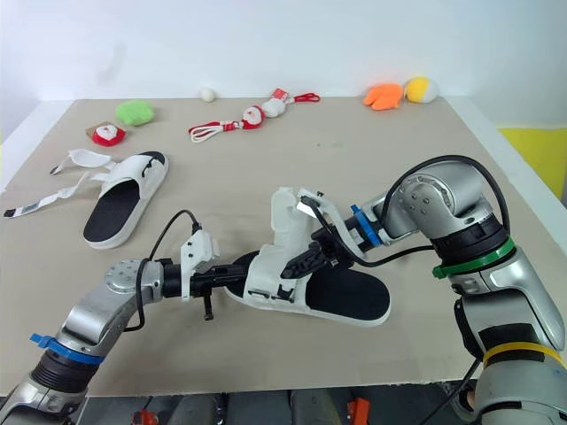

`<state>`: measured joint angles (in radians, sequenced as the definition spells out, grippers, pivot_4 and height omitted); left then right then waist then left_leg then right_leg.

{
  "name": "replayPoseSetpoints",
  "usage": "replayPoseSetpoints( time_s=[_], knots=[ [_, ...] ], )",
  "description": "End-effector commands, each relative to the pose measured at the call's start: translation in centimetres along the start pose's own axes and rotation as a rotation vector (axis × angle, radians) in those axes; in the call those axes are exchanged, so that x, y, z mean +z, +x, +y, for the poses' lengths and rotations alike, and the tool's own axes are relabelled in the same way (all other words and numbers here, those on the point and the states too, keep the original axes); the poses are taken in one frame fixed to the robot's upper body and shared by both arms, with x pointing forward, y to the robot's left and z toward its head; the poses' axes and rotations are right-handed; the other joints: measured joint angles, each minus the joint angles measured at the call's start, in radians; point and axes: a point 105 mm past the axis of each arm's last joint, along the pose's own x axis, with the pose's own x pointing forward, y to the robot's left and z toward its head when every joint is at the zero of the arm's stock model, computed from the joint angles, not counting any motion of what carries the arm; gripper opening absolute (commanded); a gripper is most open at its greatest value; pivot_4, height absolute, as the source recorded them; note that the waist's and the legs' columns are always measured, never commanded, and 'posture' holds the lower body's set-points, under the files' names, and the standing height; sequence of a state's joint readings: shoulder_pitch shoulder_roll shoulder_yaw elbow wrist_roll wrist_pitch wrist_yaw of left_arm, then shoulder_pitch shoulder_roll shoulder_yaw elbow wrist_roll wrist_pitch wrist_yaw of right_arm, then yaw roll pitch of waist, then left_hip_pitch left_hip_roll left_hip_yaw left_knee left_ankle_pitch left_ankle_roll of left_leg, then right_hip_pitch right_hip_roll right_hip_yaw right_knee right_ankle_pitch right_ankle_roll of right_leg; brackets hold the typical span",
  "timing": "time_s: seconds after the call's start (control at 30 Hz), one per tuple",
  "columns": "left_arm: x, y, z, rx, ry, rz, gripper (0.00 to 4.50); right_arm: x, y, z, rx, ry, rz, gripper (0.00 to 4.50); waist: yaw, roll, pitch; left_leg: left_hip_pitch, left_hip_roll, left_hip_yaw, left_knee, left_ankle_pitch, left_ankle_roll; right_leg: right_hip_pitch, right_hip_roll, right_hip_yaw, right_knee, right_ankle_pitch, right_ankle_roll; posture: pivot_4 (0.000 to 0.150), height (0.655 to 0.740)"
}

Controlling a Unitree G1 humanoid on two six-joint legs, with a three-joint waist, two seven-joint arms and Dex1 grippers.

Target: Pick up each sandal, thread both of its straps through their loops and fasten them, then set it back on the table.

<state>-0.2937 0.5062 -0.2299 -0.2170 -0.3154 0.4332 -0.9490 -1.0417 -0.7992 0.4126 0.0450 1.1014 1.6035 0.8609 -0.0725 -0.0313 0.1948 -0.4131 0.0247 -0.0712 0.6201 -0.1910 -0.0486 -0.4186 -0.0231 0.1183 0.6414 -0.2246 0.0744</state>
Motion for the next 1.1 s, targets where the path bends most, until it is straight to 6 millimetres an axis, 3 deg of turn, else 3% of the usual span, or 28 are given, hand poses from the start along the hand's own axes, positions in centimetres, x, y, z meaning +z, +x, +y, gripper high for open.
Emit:
replayPoseSetpoints(
  time_s=[0.03,0.27,1.1],
  knots=[
    [-2.4,0.3,-0.8,-0.023,-0.072,0.078,0.00,0.4,-0.5,1.4,0.093,0.007,0.001,0.05,0.000,0.000,0.000,0.000,0.000,0.000,0.000,0.000,0.000,0.000,0.000,0.000,0.000,0.000,0.000,0.150,0.7400],
    [-2.4,0.4,-0.9,-0.025,-0.070,0.078,0.00,0.8,-0.9,1.5,0.122,0.057,0.000,0.05,0.000,0.000,0.000,0.000,0.000,0.000,0.001,0.000,0.000,0.000,0.000,0.000,0.001,0.000,0.000,0.150,0.7400],
    [-2.5,0.4,-1.3,-0.023,-0.079,0.075,0.00,-1.3,1.0,0.5,0.013,-0.021,0.079,0.05,0.000,0.001,-0.001,0.000,0.000,-0.001,0.001,-0.001,0.002,0.000,0.000,-0.001,0.001,-0.002,0.001,0.150,0.7400]
  ],
)
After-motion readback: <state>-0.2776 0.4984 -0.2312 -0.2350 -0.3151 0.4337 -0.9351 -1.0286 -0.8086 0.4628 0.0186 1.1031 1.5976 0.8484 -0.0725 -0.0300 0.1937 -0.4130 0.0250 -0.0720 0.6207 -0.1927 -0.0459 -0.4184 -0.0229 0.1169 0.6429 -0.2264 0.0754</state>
